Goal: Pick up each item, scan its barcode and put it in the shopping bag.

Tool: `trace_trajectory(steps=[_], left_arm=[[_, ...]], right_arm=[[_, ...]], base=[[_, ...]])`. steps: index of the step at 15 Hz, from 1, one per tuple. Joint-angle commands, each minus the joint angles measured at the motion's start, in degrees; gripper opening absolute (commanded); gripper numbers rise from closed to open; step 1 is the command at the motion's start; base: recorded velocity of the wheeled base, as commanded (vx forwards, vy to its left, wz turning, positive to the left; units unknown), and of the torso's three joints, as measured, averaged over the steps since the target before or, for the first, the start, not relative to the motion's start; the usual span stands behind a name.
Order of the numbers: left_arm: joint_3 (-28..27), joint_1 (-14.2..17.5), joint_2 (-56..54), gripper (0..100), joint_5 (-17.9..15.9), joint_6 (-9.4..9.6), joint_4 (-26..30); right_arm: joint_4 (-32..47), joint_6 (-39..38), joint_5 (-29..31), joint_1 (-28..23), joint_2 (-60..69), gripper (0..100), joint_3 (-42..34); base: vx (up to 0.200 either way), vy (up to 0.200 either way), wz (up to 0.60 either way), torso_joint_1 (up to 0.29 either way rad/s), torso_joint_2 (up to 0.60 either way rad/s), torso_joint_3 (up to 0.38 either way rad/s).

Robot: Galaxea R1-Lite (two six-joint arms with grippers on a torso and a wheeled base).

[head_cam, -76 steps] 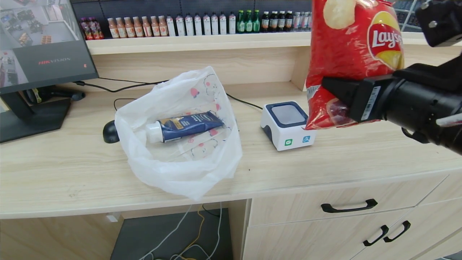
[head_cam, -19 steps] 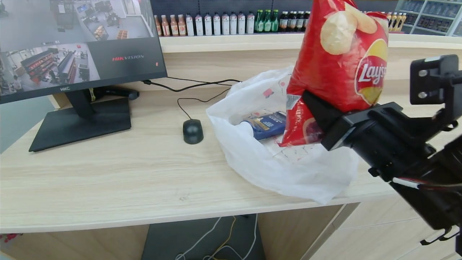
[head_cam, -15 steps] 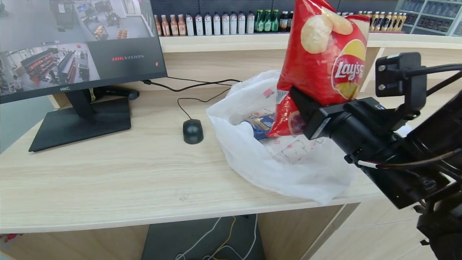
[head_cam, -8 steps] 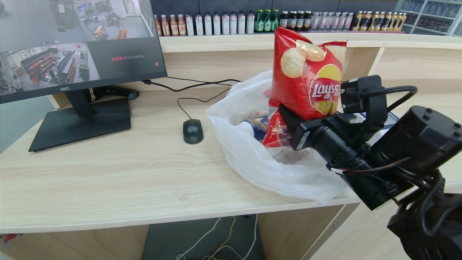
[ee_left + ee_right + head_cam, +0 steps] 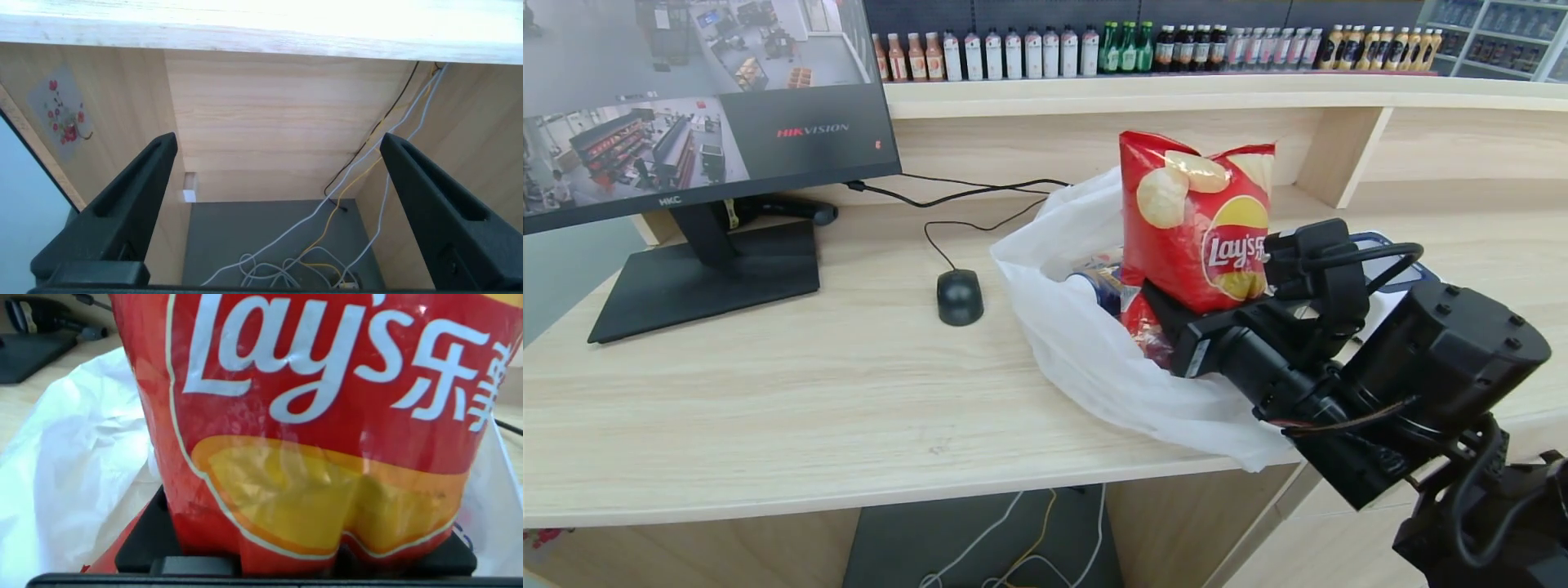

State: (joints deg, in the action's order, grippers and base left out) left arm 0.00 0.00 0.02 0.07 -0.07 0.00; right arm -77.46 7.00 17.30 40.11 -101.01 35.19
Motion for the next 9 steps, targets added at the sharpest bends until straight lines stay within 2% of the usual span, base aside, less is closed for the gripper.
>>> trace_trajectory(steps=[1, 9], left_arm=[[0.0, 0.0, 0.0, 100, 0.0, -0.01, 0.0], [0.0, 0.0, 0.0, 100, 0.0, -0.01, 0.0]], right_arm=[[0.0, -0.8, 0.0, 0.3, 0.6, 0, -1.5], [0.2, -0.9, -0.2, 0.4, -0.9, 0, -2.9]], base=[[0.000, 0.000, 0.00, 0.000, 0.00, 0.000], [0.000, 0.000, 0.00, 0.000, 0.00, 0.000]])
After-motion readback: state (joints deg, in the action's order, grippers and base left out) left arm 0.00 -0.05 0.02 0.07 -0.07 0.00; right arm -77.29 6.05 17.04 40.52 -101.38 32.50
